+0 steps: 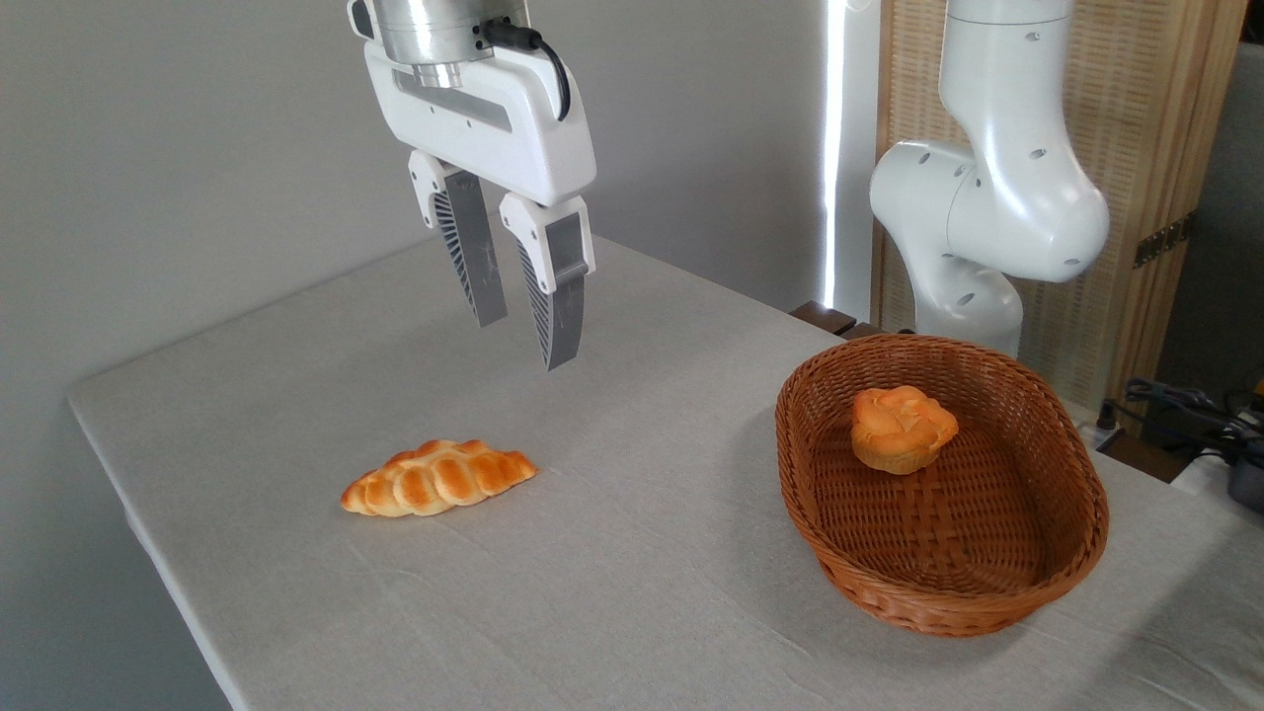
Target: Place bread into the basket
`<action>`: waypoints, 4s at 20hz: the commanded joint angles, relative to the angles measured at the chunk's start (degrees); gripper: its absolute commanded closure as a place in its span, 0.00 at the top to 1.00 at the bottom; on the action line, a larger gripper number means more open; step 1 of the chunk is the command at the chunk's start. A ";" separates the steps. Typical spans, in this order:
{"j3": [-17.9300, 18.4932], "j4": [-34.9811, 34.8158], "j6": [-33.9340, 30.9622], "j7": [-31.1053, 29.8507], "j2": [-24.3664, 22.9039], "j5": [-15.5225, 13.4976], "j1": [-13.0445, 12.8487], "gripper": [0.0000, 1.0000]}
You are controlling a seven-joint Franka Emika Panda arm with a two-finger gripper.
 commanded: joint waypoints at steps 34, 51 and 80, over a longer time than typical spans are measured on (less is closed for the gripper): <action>-0.06 -19.66 26.89 -0.05 2.75 -0.66 -14.41 1.00; -0.06 -22.91 37.96 3.90 7.58 0.40 -17.05 1.00; 0.12 -24.49 42.02 6.63 8.64 2.07 -16.70 0.29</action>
